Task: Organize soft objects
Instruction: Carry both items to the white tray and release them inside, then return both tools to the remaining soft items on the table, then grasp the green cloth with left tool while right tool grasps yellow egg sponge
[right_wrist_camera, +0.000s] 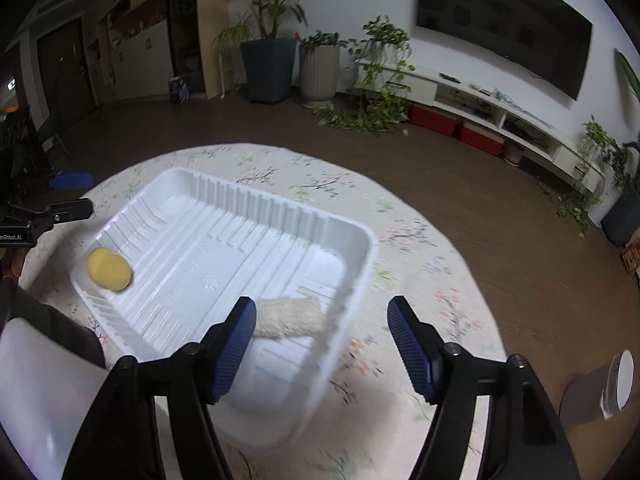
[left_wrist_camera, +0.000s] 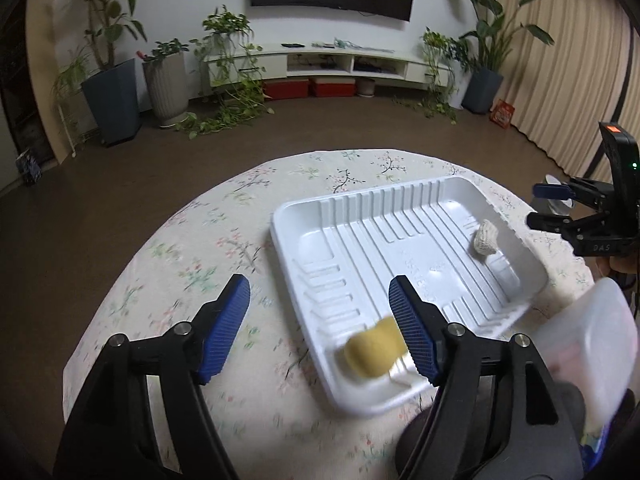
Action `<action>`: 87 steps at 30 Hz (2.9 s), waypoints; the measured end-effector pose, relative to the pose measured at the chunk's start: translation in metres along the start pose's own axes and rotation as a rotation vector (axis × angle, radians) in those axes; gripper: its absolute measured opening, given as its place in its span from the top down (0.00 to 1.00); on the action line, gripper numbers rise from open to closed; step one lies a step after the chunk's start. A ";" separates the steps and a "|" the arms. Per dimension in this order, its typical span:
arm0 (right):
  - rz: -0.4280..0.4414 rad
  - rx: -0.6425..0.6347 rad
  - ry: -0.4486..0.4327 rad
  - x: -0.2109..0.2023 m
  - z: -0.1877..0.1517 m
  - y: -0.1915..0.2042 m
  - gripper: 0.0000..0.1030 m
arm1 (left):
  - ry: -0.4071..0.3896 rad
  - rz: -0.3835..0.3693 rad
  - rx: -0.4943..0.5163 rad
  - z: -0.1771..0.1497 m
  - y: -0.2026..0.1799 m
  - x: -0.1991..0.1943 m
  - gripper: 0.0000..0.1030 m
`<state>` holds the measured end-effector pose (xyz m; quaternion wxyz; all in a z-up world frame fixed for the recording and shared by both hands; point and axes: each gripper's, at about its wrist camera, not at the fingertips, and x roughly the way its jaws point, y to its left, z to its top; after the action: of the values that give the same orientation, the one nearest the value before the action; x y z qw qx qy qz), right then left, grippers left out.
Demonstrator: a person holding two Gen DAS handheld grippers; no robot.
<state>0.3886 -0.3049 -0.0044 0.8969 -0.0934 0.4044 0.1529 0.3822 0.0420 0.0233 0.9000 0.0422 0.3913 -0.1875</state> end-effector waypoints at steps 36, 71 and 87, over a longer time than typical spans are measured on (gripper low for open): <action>-0.018 0.198 -0.115 -0.153 -0.124 0.016 0.00 | -0.121 -0.001 -0.146 -0.133 -0.029 -0.144 0.00; 0.018 0.153 -0.031 -0.177 -0.241 0.159 0.00 | 0.038 -0.057 -0.165 -0.250 -0.145 -0.153 0.01; 0.012 0.207 0.104 -0.121 -0.232 0.137 0.13 | 0.059 -0.063 -0.162 -0.228 -0.132 -0.132 0.00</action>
<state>0.1038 -0.2683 -0.0712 0.8785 -0.0056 0.4647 0.1103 0.0942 0.0112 -0.0295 0.8821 -0.0375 0.4327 -0.1821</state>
